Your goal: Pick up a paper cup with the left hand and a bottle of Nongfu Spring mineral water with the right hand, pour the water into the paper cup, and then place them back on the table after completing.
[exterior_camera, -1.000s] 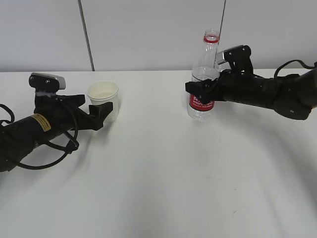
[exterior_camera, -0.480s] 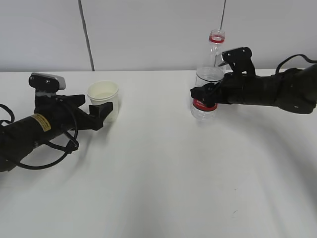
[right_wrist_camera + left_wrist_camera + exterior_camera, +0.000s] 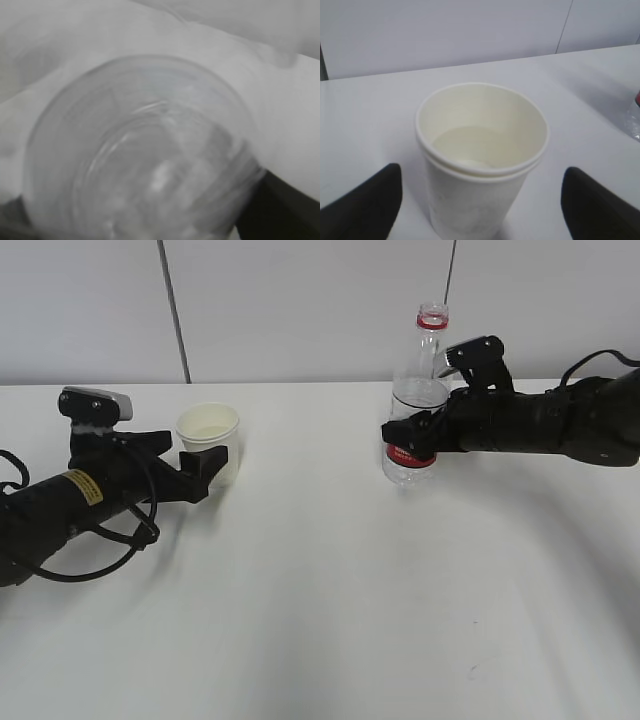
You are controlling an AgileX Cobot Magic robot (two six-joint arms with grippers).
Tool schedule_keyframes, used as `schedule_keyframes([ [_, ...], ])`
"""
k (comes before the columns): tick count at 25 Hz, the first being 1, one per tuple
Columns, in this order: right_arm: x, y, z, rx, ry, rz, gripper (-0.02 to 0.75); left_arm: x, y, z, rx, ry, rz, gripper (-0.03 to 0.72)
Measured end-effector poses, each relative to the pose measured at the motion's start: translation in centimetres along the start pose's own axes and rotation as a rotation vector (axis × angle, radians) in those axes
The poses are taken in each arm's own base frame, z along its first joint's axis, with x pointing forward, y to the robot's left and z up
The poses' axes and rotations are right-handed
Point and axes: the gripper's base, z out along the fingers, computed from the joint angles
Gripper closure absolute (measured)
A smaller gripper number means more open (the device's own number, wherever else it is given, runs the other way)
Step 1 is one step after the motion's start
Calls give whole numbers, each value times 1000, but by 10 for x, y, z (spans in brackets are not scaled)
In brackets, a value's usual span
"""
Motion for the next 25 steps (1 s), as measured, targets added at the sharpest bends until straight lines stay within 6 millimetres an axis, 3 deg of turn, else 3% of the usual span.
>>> schedule_keyframes([
  [25, 1, 5, 0, -51, 8, 10, 132, 0, 0, 0, 2, 1, 1, 101],
])
